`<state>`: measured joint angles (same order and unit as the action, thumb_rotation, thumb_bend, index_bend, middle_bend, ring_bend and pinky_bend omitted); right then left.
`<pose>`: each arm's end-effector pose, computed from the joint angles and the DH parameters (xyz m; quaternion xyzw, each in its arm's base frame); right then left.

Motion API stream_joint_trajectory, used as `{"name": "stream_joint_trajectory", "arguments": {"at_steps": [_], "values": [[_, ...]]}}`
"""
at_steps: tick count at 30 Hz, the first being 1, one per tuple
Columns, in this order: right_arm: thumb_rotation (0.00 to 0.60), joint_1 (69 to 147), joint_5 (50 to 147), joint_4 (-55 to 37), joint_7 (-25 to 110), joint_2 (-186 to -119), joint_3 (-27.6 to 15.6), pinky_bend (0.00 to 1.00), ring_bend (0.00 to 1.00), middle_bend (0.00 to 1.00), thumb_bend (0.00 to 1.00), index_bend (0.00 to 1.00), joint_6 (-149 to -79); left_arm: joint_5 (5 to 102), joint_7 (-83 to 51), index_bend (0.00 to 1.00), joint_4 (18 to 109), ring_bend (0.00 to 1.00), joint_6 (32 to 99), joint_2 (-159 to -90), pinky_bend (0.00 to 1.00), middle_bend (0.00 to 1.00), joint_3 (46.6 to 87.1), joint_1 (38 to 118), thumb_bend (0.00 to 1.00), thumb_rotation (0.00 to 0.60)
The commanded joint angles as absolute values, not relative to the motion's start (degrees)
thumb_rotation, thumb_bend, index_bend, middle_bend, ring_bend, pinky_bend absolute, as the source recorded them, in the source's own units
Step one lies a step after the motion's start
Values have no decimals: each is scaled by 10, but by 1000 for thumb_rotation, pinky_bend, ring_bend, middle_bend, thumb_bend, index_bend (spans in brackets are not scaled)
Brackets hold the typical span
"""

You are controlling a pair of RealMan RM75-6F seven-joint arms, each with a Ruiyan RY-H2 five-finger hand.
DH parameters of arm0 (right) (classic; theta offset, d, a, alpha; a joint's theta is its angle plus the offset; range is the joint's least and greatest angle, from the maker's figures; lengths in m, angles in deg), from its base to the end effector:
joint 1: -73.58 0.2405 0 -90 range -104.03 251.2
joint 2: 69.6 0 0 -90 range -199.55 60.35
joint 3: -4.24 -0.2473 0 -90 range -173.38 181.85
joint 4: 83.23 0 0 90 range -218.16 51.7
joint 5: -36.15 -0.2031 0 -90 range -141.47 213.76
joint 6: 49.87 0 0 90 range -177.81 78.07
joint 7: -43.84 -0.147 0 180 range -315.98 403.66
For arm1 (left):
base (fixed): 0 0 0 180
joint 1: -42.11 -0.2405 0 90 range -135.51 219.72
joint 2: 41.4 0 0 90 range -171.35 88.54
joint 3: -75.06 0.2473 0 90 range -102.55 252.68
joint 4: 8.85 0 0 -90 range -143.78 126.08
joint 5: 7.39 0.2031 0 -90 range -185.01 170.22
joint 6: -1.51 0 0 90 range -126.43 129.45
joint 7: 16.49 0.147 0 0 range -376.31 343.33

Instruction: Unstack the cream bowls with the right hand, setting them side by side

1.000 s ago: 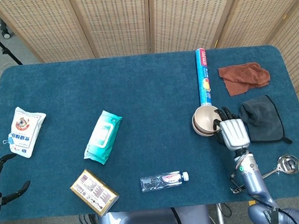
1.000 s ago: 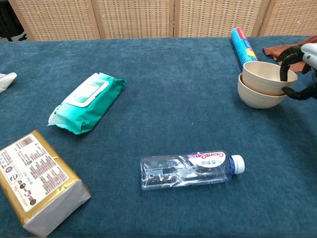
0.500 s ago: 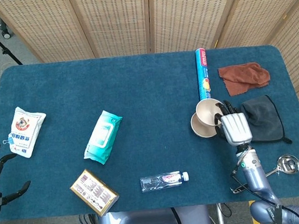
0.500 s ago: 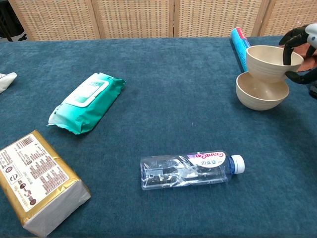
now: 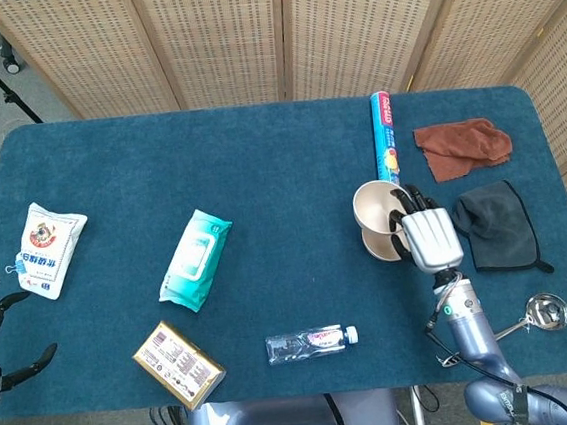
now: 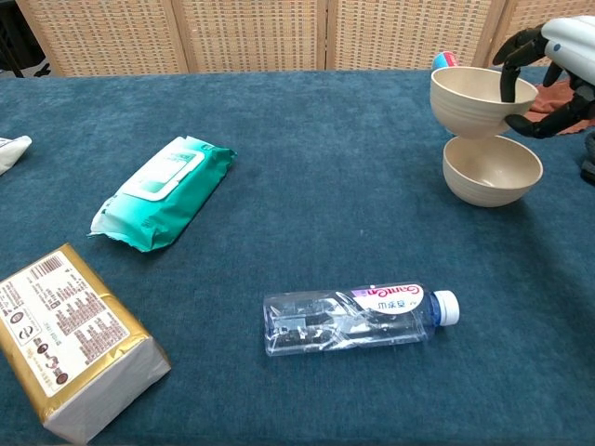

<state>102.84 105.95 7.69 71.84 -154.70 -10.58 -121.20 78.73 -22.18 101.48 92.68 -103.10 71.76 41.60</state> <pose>-0.1757 -0.3168 0.0570 0.6507 -0.3260 0.4096 0.5501 -0.2526 0.1551 0.1687 -0.4774 -0.4817 -0.4977 0.5408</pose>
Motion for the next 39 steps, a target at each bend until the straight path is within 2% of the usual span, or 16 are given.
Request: {"name": "stream_joint_trajectory", "arguments": {"at_steps": [1, 23, 39], "values": [[600, 1036, 1055, 78, 722, -1559, -108, 330, 130, 193, 440, 573, -1210, 789, -225, 268, 1016, 0, 930, -1029, 50, 0, 717, 414, 176, 600], [600, 1072, 1037, 35, 702, -1661, -111, 330, 130, 193, 440, 573, -1204, 807, -252, 268, 1030, 0, 961, -1002, 50, 0, 717, 399, 177, 600], [600, 1035, 1023, 41, 693, -1665, -81, 330, 130, 193, 438, 573, -1231, 831, -253, 269, 1040, 0, 982, -995, 50, 0, 720, 390, 176, 600]]}}
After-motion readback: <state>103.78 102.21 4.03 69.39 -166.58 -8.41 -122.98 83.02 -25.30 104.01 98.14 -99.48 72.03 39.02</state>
